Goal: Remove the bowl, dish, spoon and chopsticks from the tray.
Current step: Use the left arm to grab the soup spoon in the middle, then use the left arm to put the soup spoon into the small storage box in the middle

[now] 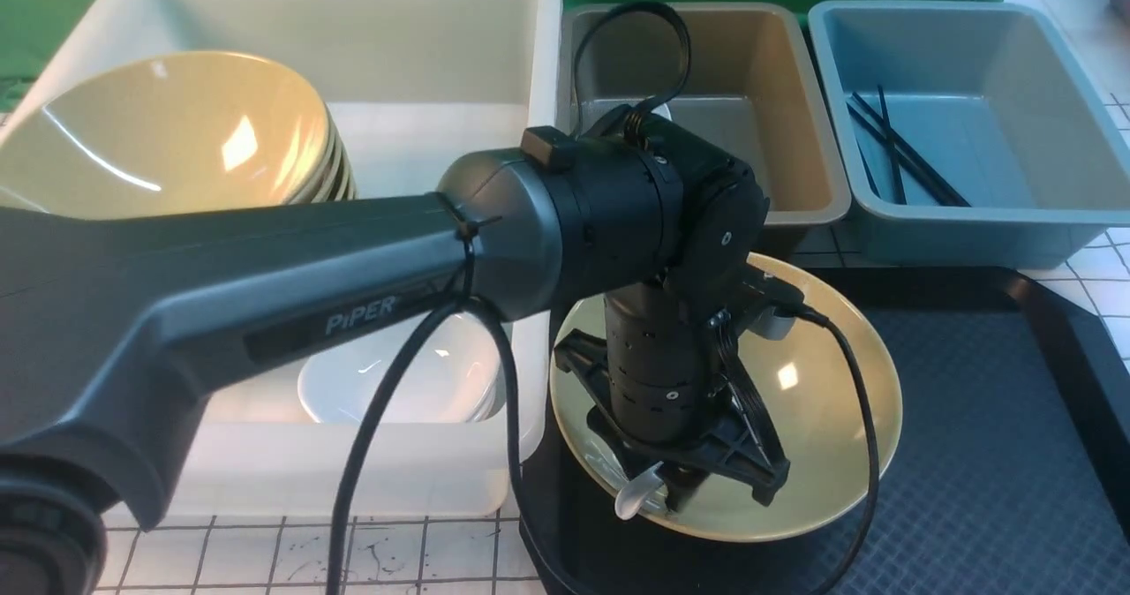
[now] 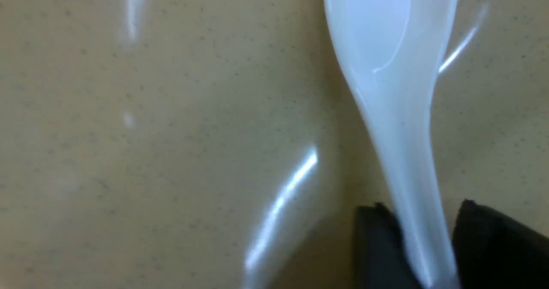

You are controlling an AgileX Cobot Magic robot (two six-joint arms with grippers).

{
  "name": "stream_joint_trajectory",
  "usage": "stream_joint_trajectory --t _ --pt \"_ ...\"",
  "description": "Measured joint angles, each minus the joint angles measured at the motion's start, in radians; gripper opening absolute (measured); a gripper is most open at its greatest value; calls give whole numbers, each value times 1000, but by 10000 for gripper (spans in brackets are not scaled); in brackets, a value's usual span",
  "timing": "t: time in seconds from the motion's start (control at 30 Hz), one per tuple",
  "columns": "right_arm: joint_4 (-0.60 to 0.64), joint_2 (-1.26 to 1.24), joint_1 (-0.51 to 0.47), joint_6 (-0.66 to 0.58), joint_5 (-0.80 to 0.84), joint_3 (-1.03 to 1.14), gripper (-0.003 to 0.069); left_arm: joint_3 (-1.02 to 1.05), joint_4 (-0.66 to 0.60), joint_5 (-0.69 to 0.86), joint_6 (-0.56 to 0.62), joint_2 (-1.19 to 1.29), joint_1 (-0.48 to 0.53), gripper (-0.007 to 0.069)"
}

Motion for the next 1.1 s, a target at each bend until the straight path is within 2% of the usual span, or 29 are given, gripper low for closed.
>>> stream_joint_trajectory --t 0.03,0.3,0.53,0.63,0.7,0.77,0.87,1.1 --pt "0 0 0 0 0 0 46 -4 13 3 -1 1 0 83" --pt "0 0 0 0 0 0 46 -239 29 35 -28 9 1 75" --pt "-10 0 0 12 -1 0 46 -390 21 -250 -107 25 105 75" --pt "-56 0 0 57 -26 0 46 -397 21 -411 -161 64 164 75" --pt "-120 0 0 104 -105 0 46 -397 21 -505 -208 106 202 75" --pt "-181 0 0 141 -193 0 46 -397 21 -562 -242 138 223 75" --pt "-208 0 0 159 -271 0 46 -397 30 -618 -270 167 250 75" --pt "-193 0 0 160 -259 0 46 -397 48 -694 -280 214 295 75"
